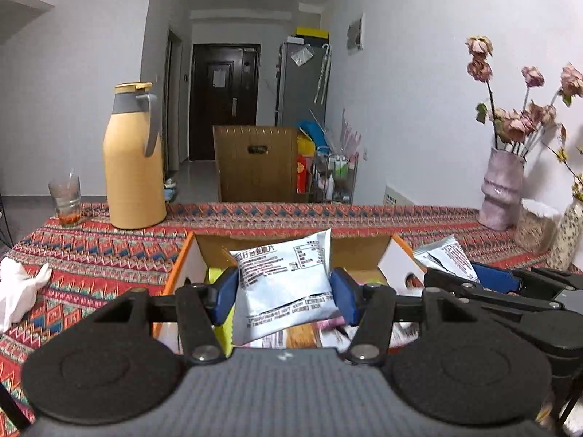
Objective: Organize snacks
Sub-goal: 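Carry both white packets over the box, lower them in and open both grippers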
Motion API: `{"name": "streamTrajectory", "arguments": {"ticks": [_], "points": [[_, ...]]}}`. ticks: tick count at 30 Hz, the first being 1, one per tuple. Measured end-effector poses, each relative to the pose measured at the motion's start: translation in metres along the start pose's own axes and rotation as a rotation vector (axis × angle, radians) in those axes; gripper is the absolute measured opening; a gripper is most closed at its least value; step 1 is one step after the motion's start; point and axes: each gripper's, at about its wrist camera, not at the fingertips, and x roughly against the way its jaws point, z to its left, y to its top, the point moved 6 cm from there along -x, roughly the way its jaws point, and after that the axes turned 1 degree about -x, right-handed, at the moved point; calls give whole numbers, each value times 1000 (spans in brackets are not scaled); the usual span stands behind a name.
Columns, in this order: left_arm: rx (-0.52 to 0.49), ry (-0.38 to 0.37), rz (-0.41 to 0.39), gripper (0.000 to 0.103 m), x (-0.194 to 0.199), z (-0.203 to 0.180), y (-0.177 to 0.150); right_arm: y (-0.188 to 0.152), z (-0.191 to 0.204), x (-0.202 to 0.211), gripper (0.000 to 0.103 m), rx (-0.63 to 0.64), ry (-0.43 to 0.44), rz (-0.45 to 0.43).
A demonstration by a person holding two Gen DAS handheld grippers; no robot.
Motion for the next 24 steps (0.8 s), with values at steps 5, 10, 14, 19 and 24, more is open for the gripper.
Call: {"name": "streamTrajectory", "arguments": {"ticks": [5,10,14,19,24], "points": [[32,13,-14,56,-21,8,15,17,4,-26,40,-6,-6,-9],[62,23,-25,56,-41,16,19,21,4,-51,40,-20,-11,-2],[75,39,-12,56,-57,22,8,15,3,-68,40,-31,-9,0],[79,40,-3,56,-70,28,-2,4,-2,-82,40,-45,-2,15],[69,34,8,57,-74,28,-8,-6,-1,-90,40,-36,1,51]]}}
